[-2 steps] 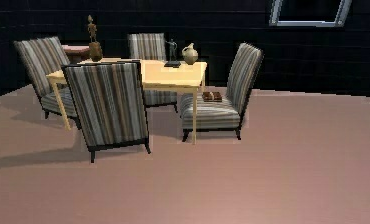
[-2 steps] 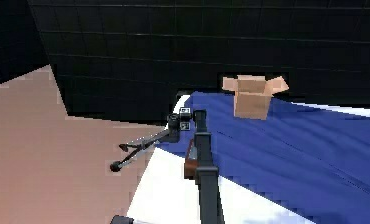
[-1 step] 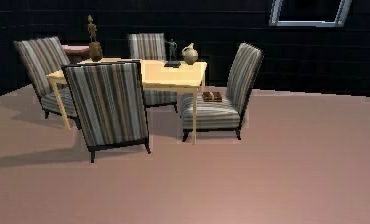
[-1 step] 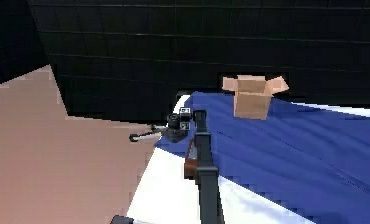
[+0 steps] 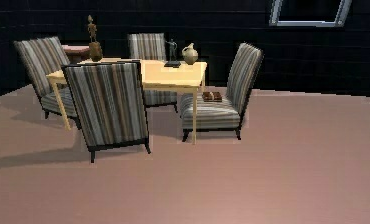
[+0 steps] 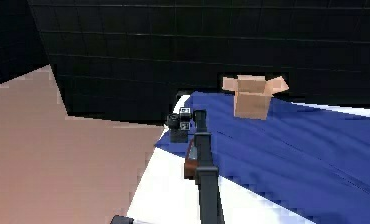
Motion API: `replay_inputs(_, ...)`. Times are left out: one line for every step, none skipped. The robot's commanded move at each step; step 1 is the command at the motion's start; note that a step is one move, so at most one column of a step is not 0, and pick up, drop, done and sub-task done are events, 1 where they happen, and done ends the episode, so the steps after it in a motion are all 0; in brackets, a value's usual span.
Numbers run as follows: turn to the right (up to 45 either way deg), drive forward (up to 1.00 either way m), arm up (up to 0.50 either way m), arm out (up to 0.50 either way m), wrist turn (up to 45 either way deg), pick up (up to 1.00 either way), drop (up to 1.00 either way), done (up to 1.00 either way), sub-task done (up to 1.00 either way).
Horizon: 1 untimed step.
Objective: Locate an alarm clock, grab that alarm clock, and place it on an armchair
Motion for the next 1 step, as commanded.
replay_inputs(0.0, 0.0, 0.0, 0.0, 33.0, 0.0, 0.0, 0.0, 0.0)
